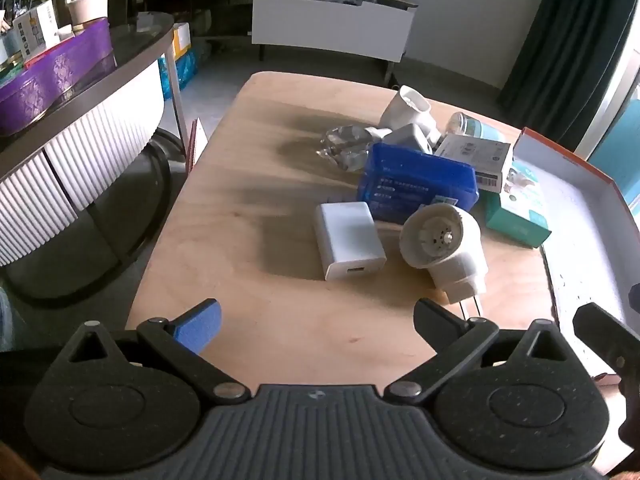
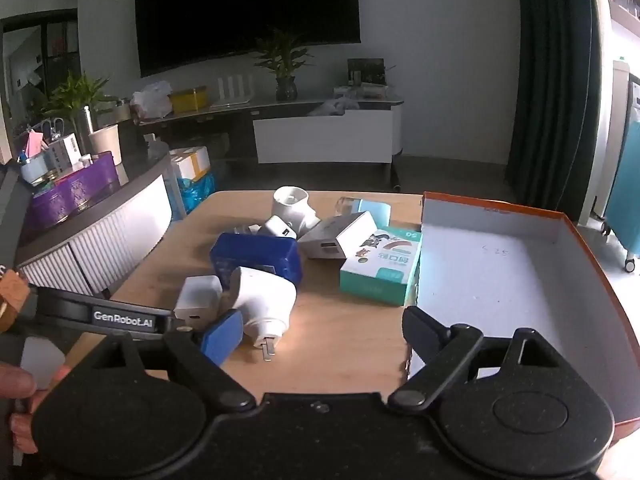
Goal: Organize rigid objects
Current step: 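Move both tools toward the cluttered items on the table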
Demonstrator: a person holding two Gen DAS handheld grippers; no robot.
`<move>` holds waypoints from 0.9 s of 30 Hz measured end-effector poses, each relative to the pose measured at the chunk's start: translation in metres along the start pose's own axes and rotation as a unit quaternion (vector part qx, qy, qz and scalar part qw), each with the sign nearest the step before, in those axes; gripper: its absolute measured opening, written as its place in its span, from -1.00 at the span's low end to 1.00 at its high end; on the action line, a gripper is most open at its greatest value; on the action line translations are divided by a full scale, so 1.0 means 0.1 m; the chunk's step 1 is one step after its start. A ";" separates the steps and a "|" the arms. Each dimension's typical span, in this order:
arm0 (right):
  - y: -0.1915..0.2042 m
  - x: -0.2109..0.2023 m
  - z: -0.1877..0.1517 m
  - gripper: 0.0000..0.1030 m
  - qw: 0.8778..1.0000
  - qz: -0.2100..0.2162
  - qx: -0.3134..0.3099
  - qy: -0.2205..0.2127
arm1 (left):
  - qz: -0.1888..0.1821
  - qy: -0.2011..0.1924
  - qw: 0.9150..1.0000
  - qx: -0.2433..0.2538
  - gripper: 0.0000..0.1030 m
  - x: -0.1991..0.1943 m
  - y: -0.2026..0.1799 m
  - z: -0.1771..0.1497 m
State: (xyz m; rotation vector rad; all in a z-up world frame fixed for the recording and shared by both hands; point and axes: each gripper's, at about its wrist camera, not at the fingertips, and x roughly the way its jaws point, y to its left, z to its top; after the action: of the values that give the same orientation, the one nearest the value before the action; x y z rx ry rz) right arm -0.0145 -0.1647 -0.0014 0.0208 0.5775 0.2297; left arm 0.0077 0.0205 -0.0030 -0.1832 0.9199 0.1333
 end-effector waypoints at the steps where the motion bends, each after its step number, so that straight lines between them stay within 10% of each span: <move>1: 0.00 0.02 0.01 0.98 1.000 0.000 0.000 0.001 | 0.002 -0.001 1.000 -0.001 1.00 0.00 0.00 0.01; 27: 0.03 0.14 0.03 0.98 0.999 0.014 0.012 0.028 | 0.003 0.000 1.000 0.001 1.00 0.08 -0.02 0.06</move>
State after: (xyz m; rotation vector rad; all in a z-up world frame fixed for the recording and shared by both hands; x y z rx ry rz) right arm -0.0022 -0.1585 -0.0061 0.0463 0.6364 0.2519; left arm 0.0176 0.0203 -0.0058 -0.1789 0.9205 0.1377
